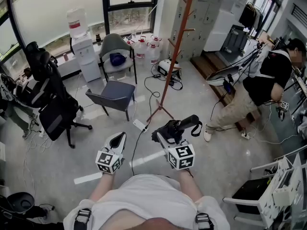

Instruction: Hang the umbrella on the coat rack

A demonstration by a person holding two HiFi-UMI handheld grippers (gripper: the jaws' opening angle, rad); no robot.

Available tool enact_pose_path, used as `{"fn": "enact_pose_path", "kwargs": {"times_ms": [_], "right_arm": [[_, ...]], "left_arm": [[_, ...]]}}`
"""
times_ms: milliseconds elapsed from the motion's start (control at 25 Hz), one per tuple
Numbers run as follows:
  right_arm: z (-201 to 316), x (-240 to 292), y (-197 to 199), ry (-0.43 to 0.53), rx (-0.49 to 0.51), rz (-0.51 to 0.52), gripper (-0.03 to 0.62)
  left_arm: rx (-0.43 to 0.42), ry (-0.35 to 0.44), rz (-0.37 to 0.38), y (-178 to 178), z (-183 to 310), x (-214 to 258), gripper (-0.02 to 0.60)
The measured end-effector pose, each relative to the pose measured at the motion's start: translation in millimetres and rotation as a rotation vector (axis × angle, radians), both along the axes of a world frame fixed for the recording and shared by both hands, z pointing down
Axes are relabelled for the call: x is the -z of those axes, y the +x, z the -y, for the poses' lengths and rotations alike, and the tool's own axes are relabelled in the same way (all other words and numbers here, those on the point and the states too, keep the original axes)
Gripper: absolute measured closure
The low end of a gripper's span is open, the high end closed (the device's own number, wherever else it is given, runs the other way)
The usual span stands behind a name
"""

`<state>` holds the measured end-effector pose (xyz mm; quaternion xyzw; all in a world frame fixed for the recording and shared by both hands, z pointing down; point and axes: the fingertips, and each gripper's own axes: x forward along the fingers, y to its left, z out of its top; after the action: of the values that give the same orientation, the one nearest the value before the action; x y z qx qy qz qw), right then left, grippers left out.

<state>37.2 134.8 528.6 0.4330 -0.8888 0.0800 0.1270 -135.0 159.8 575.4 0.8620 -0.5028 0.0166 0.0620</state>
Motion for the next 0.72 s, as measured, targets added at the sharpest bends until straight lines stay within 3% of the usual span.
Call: {"fn": "enact_pose_path", "kwargs": {"times_ms": [720], "right_arm": [[6.1,-3.4,-28.4,0.007,-0.038,0.011,0.336]], "left_arm": [[-0.03,-0.007,-0.014,-34.9,10.5,-9.0,0.571]]}}
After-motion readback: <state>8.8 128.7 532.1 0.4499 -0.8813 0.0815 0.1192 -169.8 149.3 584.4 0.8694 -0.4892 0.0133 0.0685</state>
